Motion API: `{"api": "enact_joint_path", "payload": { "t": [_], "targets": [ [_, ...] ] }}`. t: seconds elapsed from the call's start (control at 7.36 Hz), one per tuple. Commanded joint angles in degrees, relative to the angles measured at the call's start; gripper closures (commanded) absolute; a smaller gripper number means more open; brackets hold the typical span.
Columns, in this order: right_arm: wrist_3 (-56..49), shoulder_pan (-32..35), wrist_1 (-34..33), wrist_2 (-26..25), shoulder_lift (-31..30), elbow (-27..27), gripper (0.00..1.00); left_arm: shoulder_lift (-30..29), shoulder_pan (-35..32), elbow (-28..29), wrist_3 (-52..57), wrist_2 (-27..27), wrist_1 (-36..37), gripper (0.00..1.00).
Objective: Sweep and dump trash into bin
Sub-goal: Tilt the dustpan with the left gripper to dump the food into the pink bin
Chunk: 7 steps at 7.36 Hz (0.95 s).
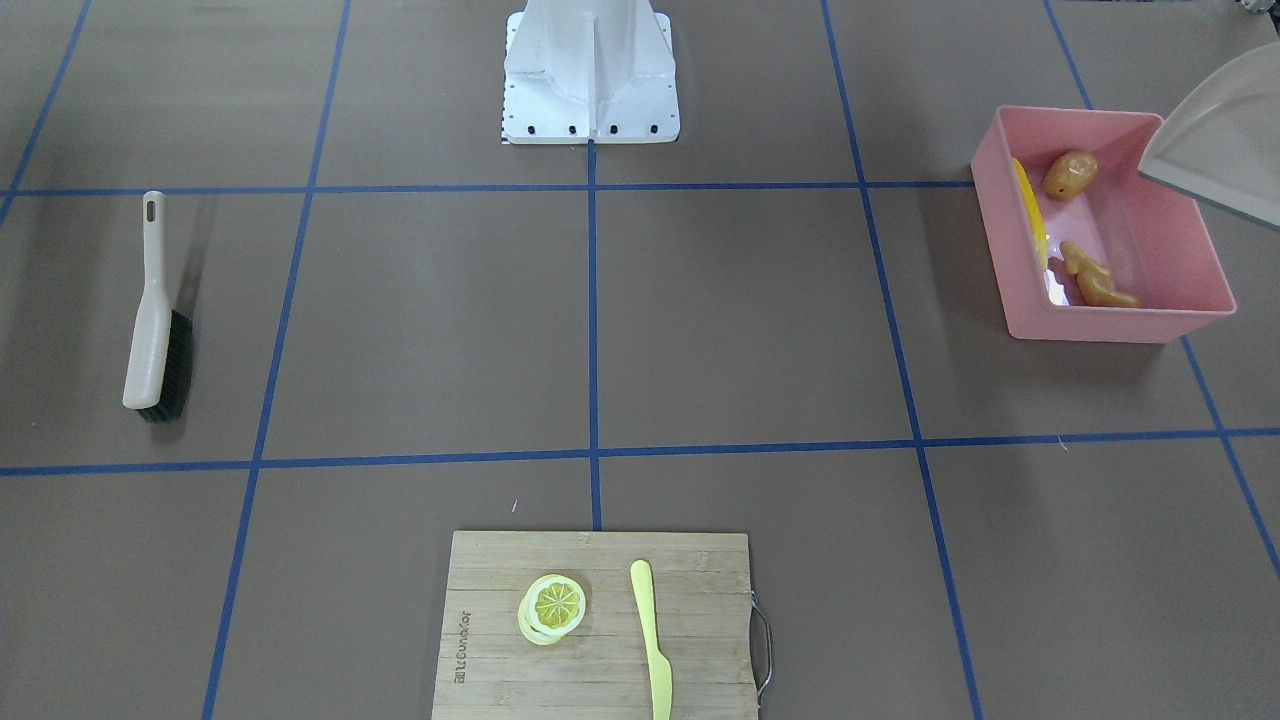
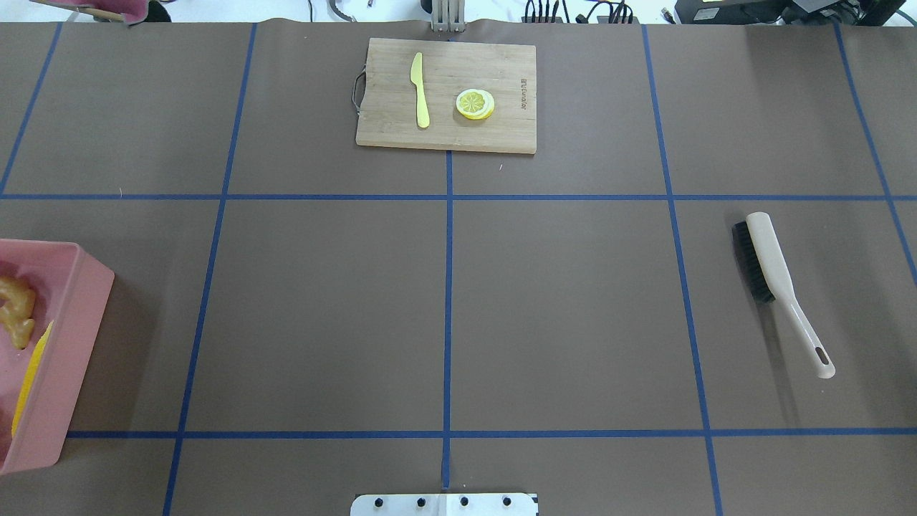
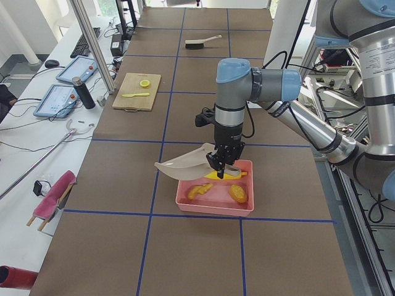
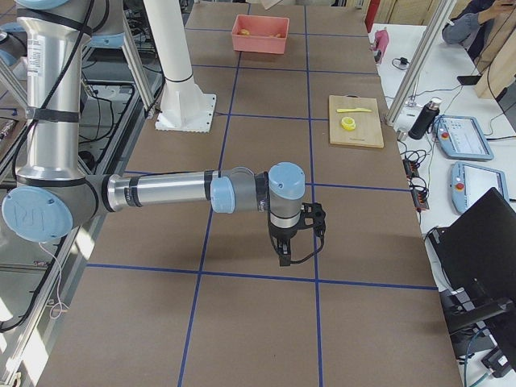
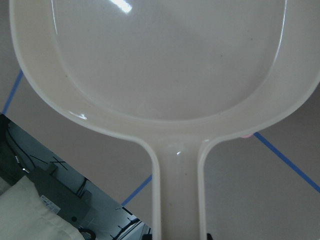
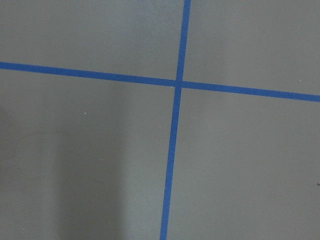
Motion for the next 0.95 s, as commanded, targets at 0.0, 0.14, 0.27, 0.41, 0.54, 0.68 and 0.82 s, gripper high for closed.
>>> {"api": "enact_joint_path", "payload": {
  "t": [0.0, 0.14, 0.27, 0.41, 0.54, 0.68, 0.82],
  "targets": [
    [-0.14, 0.00, 0.16, 0.09, -1.11, -0.08, 0.00, -6.22, 4.08, 4.36, -3.44, -7.33, -6.49, 1.00],
    [-0.14, 0.00, 0.16, 0.01, -1.11, -0.08, 0.00, -9.13, 8.30, 5.25, -3.01, -8.14, -6.86, 1.00],
    [-0.14, 0.00, 0.16, 0.01, -1.11, 0.01, 0.00, -12.98, 13.21, 7.52, -2.66, -8.67, -9.73, 1.00],
    [-0.14, 0.00, 0.16, -0.08, -1.11, -0.08, 0.00, -14.68, 17.26, 10.06, -2.83, -10.50, -12.46, 1.00],
    [-0.14, 0.00, 0.16, -0.08, -1.11, -0.08, 0.00, -17.56, 19.91, 15.75, -2.74, -13.48, -17.36, 1.00],
    [-0.14, 0.00, 0.25, -0.08, -1.03, 0.01, 0.00, -20.03, 23.86, 19.72, -2.65, -15.77, -21.15, 1.00],
    [-0.14, 0.00, 0.25, -0.08, -1.11, -0.08, 0.00, -21.10, 28.94, 21.06, -3.00, -16.06, -25.27, 1.00]
  ]
}}
